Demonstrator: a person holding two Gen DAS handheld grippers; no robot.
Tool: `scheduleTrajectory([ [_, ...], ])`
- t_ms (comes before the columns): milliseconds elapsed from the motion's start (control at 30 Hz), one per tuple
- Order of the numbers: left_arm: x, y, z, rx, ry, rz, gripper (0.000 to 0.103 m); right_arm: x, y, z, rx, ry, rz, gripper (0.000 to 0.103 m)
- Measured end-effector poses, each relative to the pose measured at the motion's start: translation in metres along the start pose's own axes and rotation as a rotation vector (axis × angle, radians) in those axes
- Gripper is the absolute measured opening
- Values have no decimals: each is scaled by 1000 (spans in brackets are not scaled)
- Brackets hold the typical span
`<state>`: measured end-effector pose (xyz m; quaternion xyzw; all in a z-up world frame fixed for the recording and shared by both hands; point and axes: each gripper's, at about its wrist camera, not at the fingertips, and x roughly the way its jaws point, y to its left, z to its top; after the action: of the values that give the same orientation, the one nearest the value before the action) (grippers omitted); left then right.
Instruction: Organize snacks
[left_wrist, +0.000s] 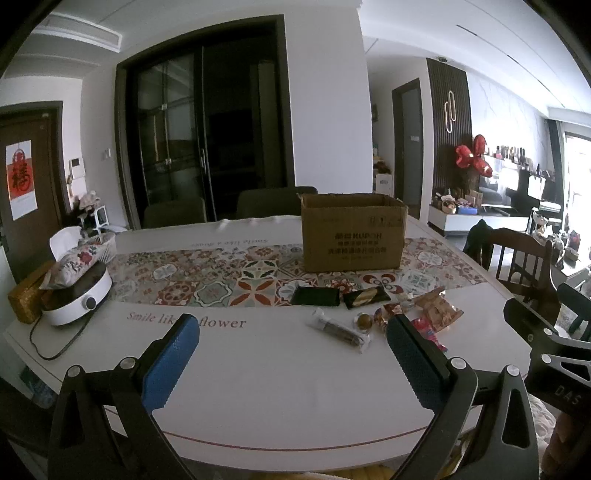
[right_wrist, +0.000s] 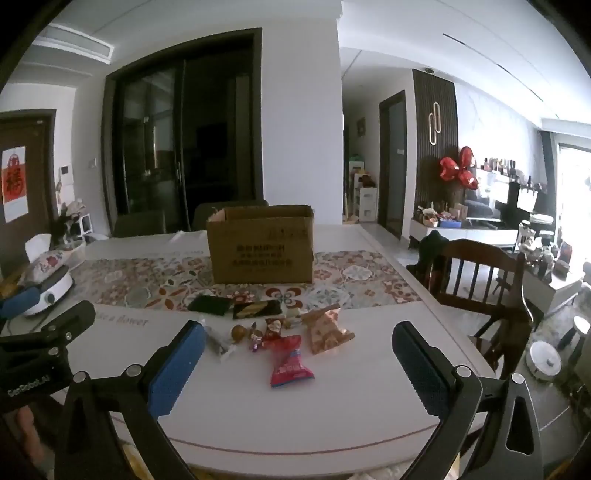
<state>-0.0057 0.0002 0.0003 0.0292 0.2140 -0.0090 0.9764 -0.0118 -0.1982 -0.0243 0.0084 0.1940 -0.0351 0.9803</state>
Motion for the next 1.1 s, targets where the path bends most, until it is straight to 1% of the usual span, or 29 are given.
scheduleTrajectory([
  [1100,1,1,-2,-1,6,-2,103,1,2,0,-4,6,-1,102],
])
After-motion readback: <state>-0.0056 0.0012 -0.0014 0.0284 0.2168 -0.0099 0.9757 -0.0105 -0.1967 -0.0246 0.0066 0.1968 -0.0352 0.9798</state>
